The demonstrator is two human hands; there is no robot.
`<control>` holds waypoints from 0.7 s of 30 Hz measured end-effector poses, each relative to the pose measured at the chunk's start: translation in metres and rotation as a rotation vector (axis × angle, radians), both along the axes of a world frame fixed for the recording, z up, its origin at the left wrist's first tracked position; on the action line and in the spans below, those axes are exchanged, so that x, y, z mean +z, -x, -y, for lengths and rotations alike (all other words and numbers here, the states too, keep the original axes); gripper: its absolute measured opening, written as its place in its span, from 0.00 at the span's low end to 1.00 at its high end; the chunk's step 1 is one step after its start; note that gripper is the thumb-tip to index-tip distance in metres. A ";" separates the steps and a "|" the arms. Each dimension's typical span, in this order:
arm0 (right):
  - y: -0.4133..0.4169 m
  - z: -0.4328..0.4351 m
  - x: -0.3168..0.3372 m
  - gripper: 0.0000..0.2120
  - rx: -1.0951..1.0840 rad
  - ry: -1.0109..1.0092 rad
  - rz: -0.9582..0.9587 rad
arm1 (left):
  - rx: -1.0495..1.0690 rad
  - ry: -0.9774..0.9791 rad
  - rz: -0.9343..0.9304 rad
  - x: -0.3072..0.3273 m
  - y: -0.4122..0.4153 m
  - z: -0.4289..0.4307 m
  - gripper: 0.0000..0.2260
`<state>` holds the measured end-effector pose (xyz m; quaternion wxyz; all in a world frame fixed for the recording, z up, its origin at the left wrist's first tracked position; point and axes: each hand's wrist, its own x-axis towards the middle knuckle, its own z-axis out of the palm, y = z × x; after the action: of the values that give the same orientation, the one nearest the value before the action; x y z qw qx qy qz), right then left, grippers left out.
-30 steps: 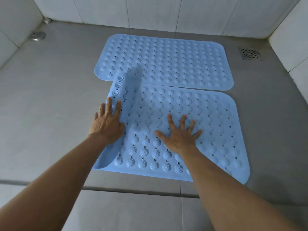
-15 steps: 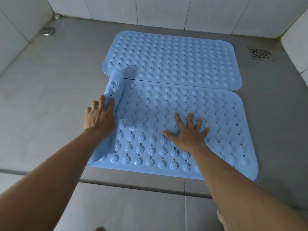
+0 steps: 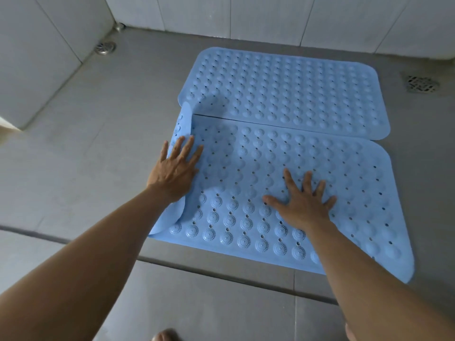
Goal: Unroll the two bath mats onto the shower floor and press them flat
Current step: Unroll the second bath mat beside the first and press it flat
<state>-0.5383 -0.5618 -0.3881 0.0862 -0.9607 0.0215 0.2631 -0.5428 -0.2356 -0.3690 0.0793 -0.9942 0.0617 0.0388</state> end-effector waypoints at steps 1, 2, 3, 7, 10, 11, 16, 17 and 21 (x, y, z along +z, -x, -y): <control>0.000 0.000 0.000 0.48 0.002 0.000 -0.002 | -0.025 0.004 -0.020 0.000 0.000 -0.001 0.28; 0.000 0.001 0.000 0.48 0.004 0.000 -0.006 | -0.031 -0.006 -0.049 0.000 -0.001 -0.002 0.29; 0.001 0.002 0.001 0.49 0.005 0.000 -0.011 | -0.024 -0.013 -0.069 0.000 -0.001 -0.003 0.30; 0.000 0.010 0.003 0.51 0.002 0.009 -0.019 | 0.002 0.043 -0.049 0.002 -0.005 -0.003 0.30; 0.000 0.020 0.004 0.52 -0.013 0.024 -0.026 | 0.007 0.073 -0.072 0.004 -0.009 -0.001 0.30; 0.000 0.023 0.004 0.52 -0.016 0.029 -0.029 | 0.013 0.075 -0.089 0.005 -0.010 -0.001 0.31; -0.004 0.038 0.006 0.52 -0.007 0.031 -0.040 | 0.103 -0.095 -0.226 0.009 -0.017 0.003 0.30; -0.005 0.039 0.006 0.52 -0.001 0.026 -0.042 | 0.128 -0.148 -0.251 0.010 -0.018 0.004 0.30; -0.007 0.043 0.006 0.52 0.020 0.028 -0.042 | 0.255 -0.290 -0.303 0.018 -0.018 0.006 0.32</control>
<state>-0.5317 -0.6052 -0.3819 0.0697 -0.9562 0.0174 0.2837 -0.5251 -0.2418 -0.3506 0.2056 -0.9549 -0.0594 0.2057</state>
